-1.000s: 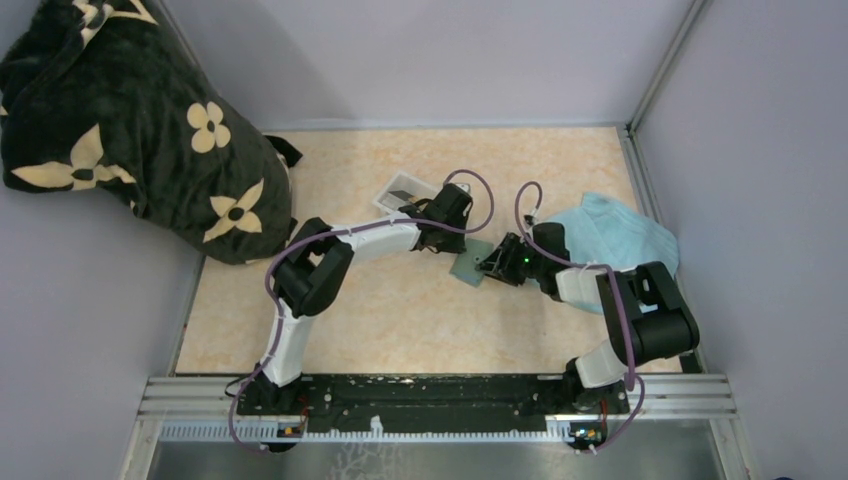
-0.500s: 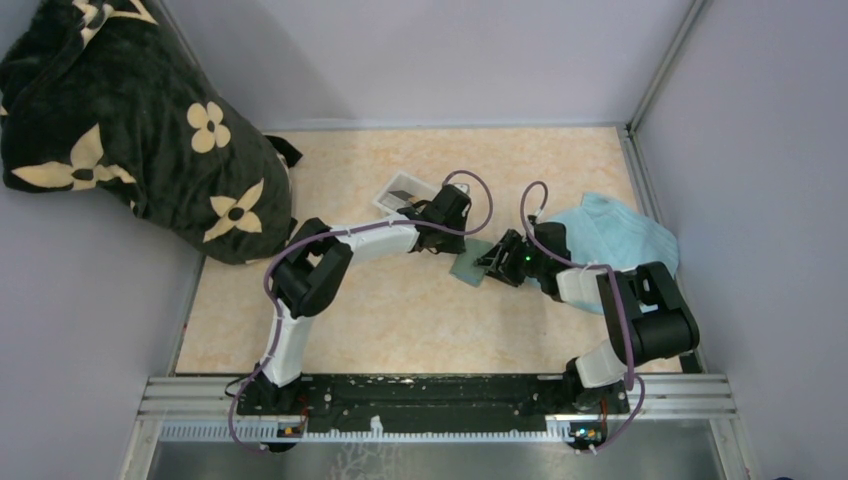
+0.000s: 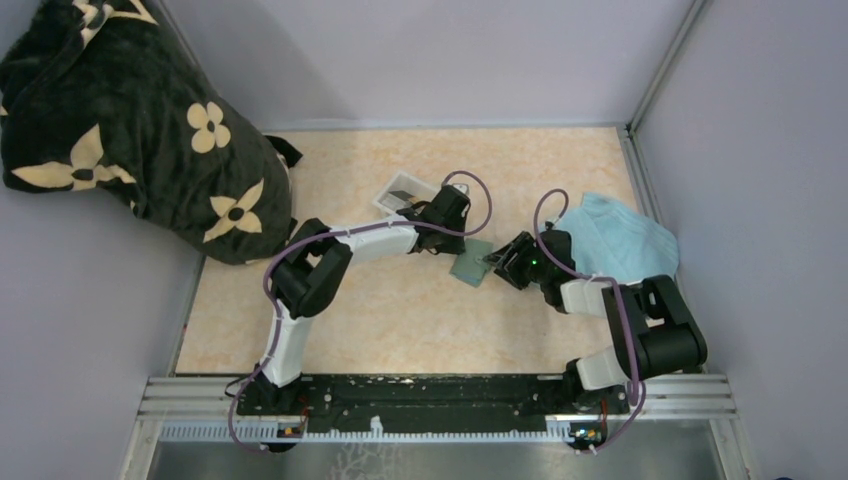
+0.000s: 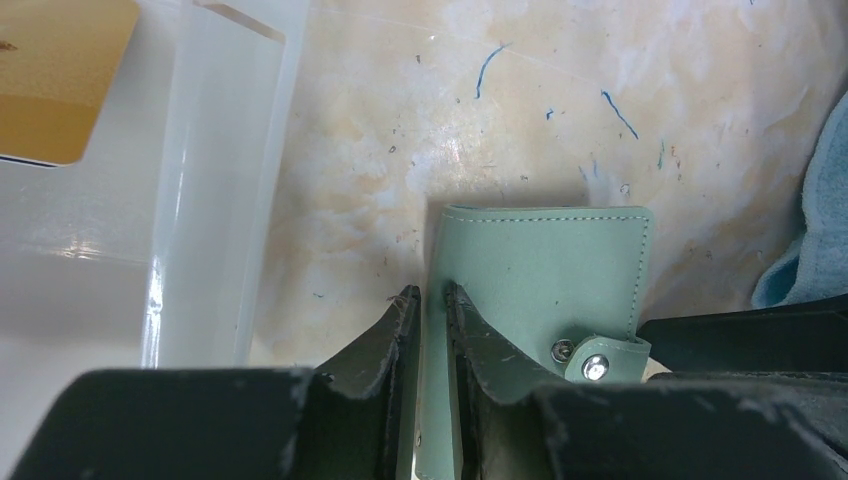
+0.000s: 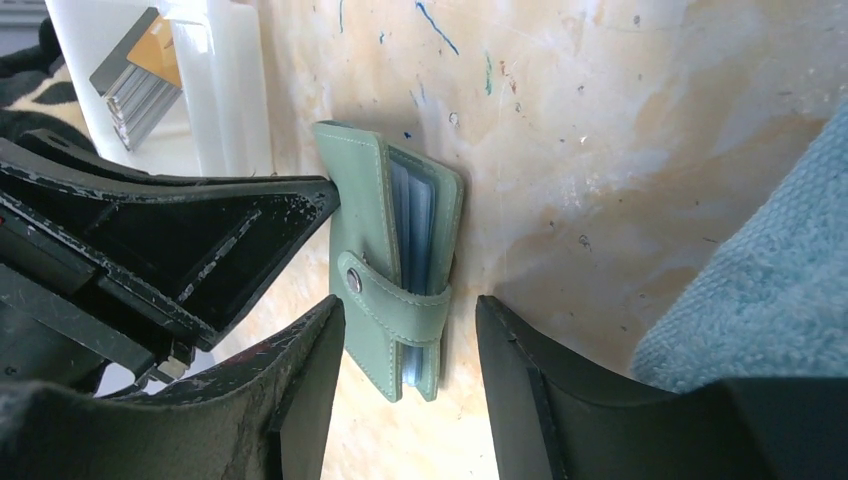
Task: Put the credit cards into the card holder
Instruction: Close the card holder at the center of the board.
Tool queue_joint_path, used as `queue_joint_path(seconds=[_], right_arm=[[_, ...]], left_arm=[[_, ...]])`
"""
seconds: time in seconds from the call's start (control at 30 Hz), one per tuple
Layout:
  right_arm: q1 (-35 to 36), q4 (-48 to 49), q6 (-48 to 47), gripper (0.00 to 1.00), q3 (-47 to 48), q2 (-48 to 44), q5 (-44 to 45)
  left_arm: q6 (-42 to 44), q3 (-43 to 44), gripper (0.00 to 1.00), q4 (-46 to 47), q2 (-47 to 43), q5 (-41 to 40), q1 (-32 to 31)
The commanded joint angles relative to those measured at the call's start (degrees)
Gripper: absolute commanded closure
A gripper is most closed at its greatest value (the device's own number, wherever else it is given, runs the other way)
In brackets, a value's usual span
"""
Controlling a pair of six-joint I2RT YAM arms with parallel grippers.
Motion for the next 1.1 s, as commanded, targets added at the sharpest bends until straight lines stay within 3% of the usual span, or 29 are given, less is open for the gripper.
queue_joint_path(seconds=[0.0,1.07], right_arm=[[-0.83,-3.58,0.05,0.48,-1.52,2.37,4.68],[8.01,-6.06,4.37,0.53,0.72,6.54,12.12]], left_arm=[[1.40,-4.89,0.78,-9.15,7.45,-3.46,1.22],[0.09,-6.22,0.78,-8.63,6.84,-1.90,0.34]])
